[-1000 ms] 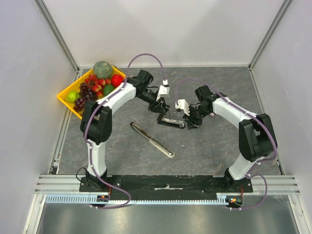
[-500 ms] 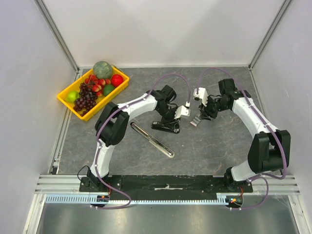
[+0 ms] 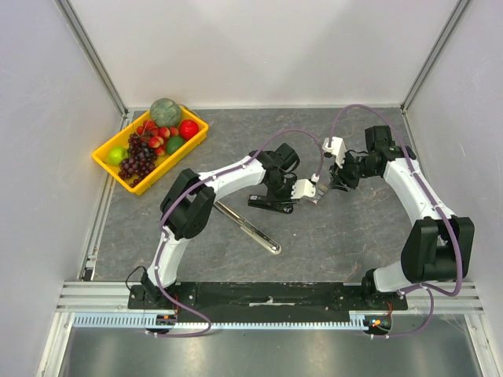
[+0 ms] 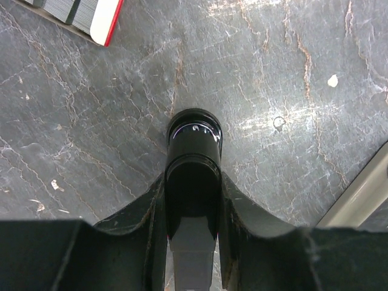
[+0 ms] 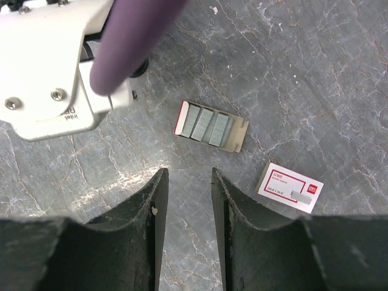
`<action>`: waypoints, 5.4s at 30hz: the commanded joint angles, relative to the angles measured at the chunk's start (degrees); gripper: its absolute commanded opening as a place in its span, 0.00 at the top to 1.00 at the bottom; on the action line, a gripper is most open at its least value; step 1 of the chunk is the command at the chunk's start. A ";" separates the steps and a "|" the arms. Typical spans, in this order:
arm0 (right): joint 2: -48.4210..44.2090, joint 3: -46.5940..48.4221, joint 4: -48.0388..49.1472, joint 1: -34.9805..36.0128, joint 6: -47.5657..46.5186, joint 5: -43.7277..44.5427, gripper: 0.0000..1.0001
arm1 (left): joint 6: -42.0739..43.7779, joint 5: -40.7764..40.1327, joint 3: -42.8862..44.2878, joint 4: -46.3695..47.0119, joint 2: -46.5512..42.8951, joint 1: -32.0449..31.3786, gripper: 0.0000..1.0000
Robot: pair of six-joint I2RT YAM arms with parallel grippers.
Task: Load the staples into the stapler
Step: Close the stapler at the center of the board, then adjust the stapler at the center of the board.
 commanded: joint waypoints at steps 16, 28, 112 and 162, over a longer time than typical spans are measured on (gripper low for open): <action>-2.55 1.40 0.48 -0.48 0.86 -3.19 0.59 | 5.12 -21.33 12.62 -25.32 20.57 -7.44 0.98; -5.45 0.96 0.57 -1.62 0.86 -4.42 0.59 | -0.42 -20.12 10.86 -21.02 16.55 -9.82 0.77; -20.68 -7.12 14.63 -12.61 15.98 -9.41 0.02 | 5.47 14.96 4.26 -12.84 -0.08 3.10 0.87; 12.83 -8.53 30.72 17.80 7.98 -1.26 0.23 | -11.93 22.09 -5.49 9.84 -7.29 10.23 0.67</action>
